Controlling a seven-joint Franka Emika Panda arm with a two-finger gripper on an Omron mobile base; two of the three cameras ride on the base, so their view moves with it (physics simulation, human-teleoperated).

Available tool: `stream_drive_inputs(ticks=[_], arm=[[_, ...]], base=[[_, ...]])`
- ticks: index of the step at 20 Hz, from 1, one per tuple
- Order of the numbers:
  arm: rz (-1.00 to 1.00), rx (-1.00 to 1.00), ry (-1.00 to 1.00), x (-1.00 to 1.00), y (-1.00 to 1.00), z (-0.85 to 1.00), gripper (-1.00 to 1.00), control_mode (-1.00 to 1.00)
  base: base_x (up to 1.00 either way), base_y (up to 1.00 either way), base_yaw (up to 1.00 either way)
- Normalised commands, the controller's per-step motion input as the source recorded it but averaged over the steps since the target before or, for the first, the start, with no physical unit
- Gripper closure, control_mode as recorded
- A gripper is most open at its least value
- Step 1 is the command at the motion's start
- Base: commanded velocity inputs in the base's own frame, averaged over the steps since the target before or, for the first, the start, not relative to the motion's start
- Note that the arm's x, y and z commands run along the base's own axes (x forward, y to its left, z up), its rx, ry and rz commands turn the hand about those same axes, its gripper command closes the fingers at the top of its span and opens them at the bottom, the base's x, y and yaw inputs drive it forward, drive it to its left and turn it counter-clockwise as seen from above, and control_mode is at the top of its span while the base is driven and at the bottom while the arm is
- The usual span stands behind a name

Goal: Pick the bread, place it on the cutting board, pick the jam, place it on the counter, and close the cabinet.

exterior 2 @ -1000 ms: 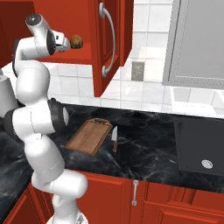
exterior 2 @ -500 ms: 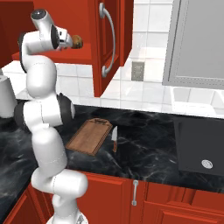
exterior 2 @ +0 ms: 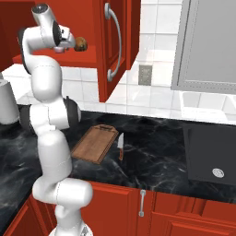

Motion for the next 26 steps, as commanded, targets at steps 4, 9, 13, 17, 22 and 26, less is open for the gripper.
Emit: stream_drive_inputs(ticks=[4,9,13,17,22,26], arm=[[0.00,0.00,0.03,0.00,0.12,-0.03,1.00,-1.00],[0.00,-0.02,0.00,-0.07,0.02,-0.02,1.00,-1.00],[0.00,0.00,-0.08,-0.53,0.00,-0.17,1.00,-1.00],[0.00,0.00,-0.11,-0.67,0.00,-0.21,1.00,-1.00],[0.00,0.00,-0.11,-0.73,-0.02,-0.19,1.00,-1.00],[0.00,0.00,-0.10,-0.83,-0.06,-0.28,1.00,-1.00]], base=[[0.00,0.00,0.00],[0.00,0.00,0.00],[0.00,0.00,0.00],[0.00,0.00,0.00],[0.00,0.00,0.00],[0.00,0.00,0.00]])
